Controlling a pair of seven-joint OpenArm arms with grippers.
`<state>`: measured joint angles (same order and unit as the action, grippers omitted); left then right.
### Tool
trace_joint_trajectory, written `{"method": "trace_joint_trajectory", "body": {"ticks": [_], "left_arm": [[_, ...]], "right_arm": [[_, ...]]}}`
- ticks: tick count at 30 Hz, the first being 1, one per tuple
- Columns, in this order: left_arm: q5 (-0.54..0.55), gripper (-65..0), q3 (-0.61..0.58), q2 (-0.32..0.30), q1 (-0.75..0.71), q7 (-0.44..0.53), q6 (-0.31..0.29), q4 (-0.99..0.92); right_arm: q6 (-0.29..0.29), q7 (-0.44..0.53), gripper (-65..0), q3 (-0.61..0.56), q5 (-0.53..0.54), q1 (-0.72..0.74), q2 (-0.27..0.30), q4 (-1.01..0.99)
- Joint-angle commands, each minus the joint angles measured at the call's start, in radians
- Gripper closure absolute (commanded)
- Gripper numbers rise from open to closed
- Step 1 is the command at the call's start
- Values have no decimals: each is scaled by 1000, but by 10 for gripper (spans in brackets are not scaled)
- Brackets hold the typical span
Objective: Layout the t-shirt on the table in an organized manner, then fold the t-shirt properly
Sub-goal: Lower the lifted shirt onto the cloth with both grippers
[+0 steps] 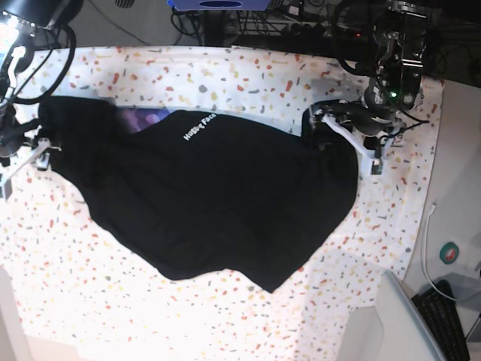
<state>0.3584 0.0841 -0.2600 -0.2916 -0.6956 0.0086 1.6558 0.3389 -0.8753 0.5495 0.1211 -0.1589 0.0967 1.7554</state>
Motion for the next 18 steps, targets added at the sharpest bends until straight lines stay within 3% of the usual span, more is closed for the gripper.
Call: {"method": "trace_joint_trajectory", "body": {"ticks": [1, 5, 9, 13, 18], "left_arm": [[-3, -650, 39, -9, -21, 17, 4, 37], [-2, -650, 199, -2, -76, 17, 4, 106], [-2, -650, 339, 52, -87, 17, 3, 120], [-2, -650, 392, 89, -110, 17, 3, 140], [-2, -650, 400, 100, -113, 18, 3, 146]], "right_arm": [[-11, 18, -437, 13, 9, -18, -2, 38], [33, 133, -440, -76, 5, 11, -12, 31], [81, 152, -440, -239, 5, 152, 33, -128], [84, 160, -438, -382, 7, 276, 36, -322], [85, 256, -438, -512, 9, 428, 33, -592]]}}
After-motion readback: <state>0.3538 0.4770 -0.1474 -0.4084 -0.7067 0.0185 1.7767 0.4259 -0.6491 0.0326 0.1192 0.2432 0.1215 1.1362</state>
